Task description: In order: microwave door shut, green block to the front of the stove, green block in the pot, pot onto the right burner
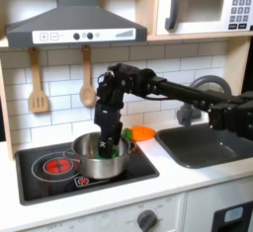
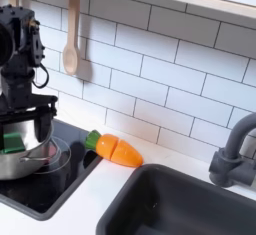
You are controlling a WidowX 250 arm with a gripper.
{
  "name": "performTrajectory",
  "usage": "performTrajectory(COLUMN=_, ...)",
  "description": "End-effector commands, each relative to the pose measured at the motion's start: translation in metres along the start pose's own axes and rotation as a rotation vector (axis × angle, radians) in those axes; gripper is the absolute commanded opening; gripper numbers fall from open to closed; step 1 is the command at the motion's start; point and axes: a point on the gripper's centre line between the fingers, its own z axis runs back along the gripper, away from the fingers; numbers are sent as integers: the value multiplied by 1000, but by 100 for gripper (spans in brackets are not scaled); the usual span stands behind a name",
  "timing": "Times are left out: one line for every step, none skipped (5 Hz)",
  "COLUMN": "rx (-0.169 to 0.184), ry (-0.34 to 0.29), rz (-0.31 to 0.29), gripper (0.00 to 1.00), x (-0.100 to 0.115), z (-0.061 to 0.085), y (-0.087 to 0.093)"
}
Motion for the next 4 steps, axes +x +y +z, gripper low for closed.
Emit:
performTrajectory(rx=-36, ry=13, rz=-6, gripper=100, x=0, z=9, y=1)
performTrajectory(rx=-55, ry=28, rz=-8, gripper=100, x=-4, z=12, y=-1)
performTrajectory(rx=-62, ry=27, rz=-5, gripper=100, x=-1, z=16, y=2)
performTrajectory(rx=-72, ry=26, rz=-4, gripper=100, x=1, z=20, y=2)
